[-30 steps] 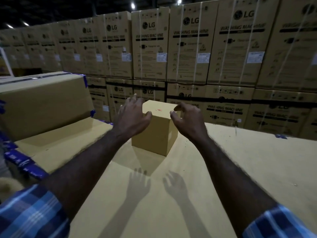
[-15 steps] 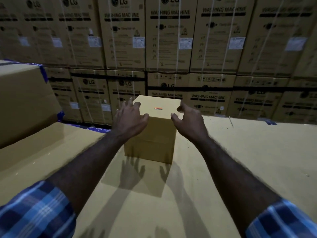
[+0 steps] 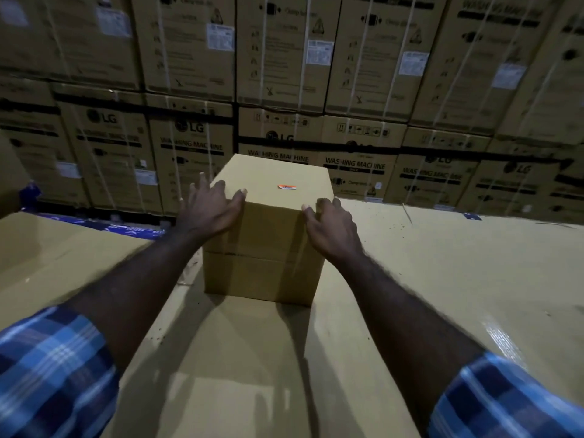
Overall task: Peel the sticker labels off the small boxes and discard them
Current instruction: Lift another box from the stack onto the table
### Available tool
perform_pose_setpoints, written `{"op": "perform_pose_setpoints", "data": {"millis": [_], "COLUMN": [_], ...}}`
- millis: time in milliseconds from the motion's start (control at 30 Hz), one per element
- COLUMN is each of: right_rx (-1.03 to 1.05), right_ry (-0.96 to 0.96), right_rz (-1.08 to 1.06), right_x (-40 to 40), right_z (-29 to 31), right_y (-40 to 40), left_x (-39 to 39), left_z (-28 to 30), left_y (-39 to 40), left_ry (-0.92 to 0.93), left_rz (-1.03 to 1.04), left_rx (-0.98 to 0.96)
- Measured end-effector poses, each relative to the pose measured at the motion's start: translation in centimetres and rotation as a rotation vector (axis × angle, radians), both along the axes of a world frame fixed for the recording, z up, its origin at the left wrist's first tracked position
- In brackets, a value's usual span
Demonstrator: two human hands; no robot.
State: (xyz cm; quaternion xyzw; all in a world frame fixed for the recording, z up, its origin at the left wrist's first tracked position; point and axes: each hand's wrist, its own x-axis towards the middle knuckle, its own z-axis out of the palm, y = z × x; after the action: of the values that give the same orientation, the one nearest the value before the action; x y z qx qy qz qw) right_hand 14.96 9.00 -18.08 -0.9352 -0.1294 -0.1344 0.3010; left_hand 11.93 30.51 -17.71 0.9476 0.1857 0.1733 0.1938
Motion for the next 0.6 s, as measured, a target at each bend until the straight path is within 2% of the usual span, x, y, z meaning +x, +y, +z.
{"op": "perform_pose_setpoints", "data": {"millis": [100,200,300,600], "right_rx": [0.146,0.430,0.516,0.610], "right_ry": [0.011,0.172,0.226,0.122], "right_rz": [-0.059,-0.159,-0.189,-0.206], "right_x": [0.9,1.5,1.5,-1.3], "right_z": [-0.2,-0.5,-0.3,3.5], "right_y": [0.4,0.5,0.1,-5.5], "left_x": [1.2,1.2,0.5,-1.8], "left_z": [-0.8,-1.0,-0.5,4.0], "left_y": [1.2,0.9,0.2,-4.9], "left_ry": [-0.112,-0.236,-0.280,-0.372], "left_rz": [-0.011,-0.025,-0.041,-0.094], "left_rx": [-0.313,-0.508,-0.542,-0.521]}}
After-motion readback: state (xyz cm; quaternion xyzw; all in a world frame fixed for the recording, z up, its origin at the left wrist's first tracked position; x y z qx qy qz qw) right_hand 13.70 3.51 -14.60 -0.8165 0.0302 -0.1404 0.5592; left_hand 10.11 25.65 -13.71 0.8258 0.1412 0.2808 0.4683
